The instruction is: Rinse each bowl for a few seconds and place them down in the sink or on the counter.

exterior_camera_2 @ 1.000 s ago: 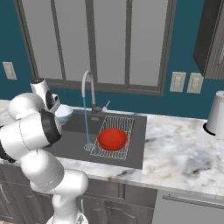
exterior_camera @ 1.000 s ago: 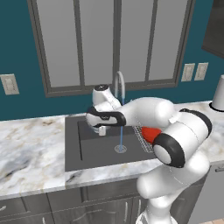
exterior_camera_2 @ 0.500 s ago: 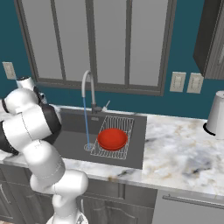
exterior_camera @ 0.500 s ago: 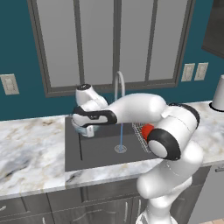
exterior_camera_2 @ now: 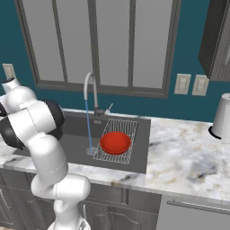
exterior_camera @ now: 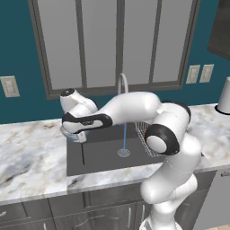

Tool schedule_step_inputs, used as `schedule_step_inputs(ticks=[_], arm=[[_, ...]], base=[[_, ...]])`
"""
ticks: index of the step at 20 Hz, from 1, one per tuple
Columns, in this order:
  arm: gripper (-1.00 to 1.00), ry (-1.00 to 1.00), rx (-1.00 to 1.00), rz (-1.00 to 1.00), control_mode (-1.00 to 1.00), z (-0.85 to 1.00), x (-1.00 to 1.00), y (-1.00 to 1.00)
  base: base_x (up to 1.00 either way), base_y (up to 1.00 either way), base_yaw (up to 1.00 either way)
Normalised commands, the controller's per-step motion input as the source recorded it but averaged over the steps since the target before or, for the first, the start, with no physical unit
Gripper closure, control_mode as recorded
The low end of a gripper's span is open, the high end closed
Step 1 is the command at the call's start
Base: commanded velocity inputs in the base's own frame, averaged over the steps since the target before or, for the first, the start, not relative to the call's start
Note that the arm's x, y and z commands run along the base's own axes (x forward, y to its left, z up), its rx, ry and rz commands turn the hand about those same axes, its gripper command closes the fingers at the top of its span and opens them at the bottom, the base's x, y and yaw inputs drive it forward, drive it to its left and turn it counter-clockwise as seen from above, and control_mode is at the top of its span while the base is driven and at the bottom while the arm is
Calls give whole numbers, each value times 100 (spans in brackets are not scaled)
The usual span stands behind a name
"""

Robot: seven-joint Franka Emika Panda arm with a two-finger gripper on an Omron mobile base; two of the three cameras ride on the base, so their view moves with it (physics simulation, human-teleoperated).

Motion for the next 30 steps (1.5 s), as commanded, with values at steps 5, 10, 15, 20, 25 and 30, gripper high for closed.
schedule_step_inputs(ticks=[5,10,15,20,25,30], arm=[[100,0,-2,12,-100,-2,0,44],[100,0,0,10,-100,-4,0,42],[100,-1,0,8,-100,-4,0,41],[100,-1,0,5,-100,-15,-1,29],[100,0,0,3,-100,-22,0,24],[100,0,0,2,-100,-24,0,25]], base=[[0,0,0],[0,0,0],[0,0,0],[0,0,0],[0,0,0],[0,0,0]])
